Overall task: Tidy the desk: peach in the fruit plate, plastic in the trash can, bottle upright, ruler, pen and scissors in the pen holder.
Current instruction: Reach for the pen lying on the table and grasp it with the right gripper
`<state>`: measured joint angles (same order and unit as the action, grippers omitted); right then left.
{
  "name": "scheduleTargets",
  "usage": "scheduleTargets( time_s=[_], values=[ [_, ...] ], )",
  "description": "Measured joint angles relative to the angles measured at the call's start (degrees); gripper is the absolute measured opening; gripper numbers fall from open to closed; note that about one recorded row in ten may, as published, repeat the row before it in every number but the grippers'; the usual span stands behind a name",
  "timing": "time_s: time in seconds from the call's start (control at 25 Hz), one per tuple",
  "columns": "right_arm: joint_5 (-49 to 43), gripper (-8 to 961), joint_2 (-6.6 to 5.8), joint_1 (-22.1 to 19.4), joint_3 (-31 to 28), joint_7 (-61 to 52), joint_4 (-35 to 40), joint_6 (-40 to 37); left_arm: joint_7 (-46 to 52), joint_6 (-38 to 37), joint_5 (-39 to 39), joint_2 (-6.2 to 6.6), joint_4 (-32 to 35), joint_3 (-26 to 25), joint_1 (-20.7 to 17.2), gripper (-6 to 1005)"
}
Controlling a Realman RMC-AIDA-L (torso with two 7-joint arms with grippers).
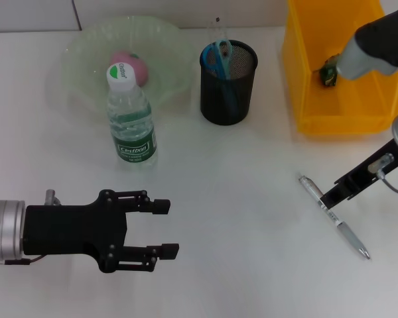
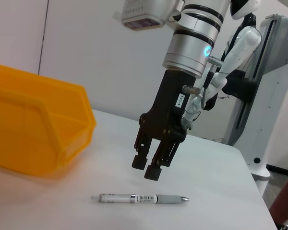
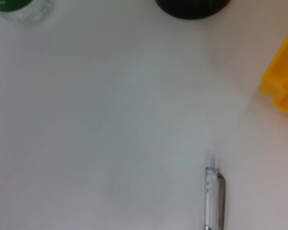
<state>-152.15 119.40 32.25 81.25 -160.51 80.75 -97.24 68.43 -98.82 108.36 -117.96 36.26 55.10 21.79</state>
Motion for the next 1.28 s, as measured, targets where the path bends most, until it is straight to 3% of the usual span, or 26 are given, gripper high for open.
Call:
scheduleTargets(
  time_s=[0.6, 1.28],
  values=[
    [-0.27, 440, 0.17, 2.73, 5.81, -7.95, -3.85, 1.52, -2.18, 0.81, 0.37, -0.17, -0.44, 0.00, 0.02, 743],
    [-1.57, 414, 0.02, 1.82, 6.74, -3.85, -7.48, 5.91, -2.43, 2.14, 0.36, -0.34, -0.58, 0.00, -0.16, 743]
  ],
)
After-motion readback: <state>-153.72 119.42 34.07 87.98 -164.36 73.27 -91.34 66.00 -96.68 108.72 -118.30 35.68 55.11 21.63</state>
